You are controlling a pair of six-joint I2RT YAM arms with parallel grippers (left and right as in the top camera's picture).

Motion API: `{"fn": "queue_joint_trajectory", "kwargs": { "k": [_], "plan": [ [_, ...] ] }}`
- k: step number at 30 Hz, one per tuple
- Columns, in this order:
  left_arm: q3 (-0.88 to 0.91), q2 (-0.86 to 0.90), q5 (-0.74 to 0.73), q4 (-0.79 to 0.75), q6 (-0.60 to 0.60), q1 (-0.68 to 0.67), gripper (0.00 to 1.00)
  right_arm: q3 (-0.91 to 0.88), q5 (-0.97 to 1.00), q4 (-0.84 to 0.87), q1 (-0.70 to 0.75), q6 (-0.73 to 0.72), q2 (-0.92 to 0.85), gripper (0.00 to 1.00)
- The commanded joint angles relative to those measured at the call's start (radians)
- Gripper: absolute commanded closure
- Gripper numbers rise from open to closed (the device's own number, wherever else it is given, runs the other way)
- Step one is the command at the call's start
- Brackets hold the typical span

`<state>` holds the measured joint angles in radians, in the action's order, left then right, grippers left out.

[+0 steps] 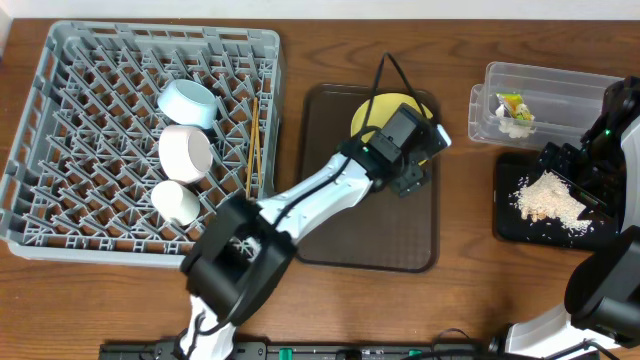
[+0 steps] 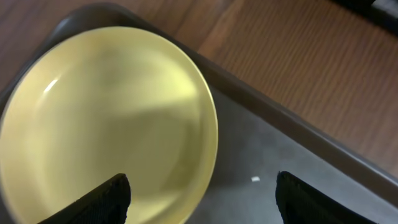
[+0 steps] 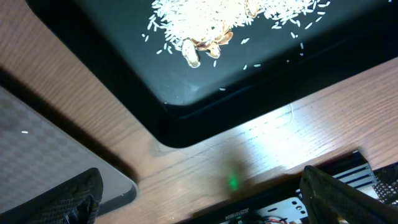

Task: Sort waste into correct bins and load items into the dishwasher
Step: 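Grip the yellow plate rim with the left gripper and tilt it up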

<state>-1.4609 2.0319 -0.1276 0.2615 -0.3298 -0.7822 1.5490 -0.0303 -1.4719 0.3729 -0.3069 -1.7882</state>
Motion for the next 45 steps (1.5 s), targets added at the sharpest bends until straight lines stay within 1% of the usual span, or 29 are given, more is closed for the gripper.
{"fn": "queue_joint_trajectory", "kwargs": {
  "k": [1,4,17,20,22,23,25,30,31,33,34,40,45],
  "plan": [
    [0.002,0.038,0.026,-0.034,-0.044,-0.003,0.24,0.001,-0.004,0.002,0.001,-0.006,0.024,0.01],
    [0.002,0.067,0.068,-0.065,-0.044,-0.002,0.24,0.001,-0.004,0.001,0.001,-0.006,0.024,0.01],
    [0.002,0.184,0.068,-0.070,-0.039,-0.002,0.24,0.001,-0.004,-0.002,0.001,-0.006,0.024,0.01],
    [0.002,0.187,0.068,-0.055,-0.031,-0.002,0.35,0.001,-0.004,-0.002,0.001,-0.006,0.024,0.01],
    [0.002,0.186,0.068,-0.037,-0.031,-0.002,0.47,0.001,-0.004,-0.002,0.001,-0.006,0.024,0.01],
    [0.002,0.186,0.068,-0.024,-0.031,-0.002,0.56,0.001,-0.004,-0.002,0.001,-0.006,0.024,0.01],
    [0.002,0.186,0.068,0.005,-0.031,-0.002,0.65,0.001,-0.004,-0.003,0.001,-0.006,0.024,0.01],
    [0.002,0.184,0.068,0.072,-0.025,-0.002,0.81,0.001,-0.004,-0.002,0.001,-0.006,0.024,0.01],
    [0.002,0.183,0.068,0.084,-0.006,-0.002,0.86,0.001,-0.004,-0.002,0.001,-0.006,0.024,0.01],
    [0.002,0.180,0.068,0.100,0.024,-0.002,0.92,0.001,-0.004,-0.003,0.001,-0.006,0.024,0.01],
    [0.002,0.179,0.068,0.105,0.038,-0.002,0.94,0.001,-0.004,-0.003,0.001,-0.006,0.024,0.01],
    [0.002,0.163,0.068,0.141,0.107,-0.002,0.94,0.001,-0.004,-0.002,0.001,-0.006,0.024,0.01],
    [0.002,0.113,0.068,0.206,0.124,-0.002,0.94,0.001,-0.004,0.001,0.001,-0.006,0.024,0.01]
  ]
}}
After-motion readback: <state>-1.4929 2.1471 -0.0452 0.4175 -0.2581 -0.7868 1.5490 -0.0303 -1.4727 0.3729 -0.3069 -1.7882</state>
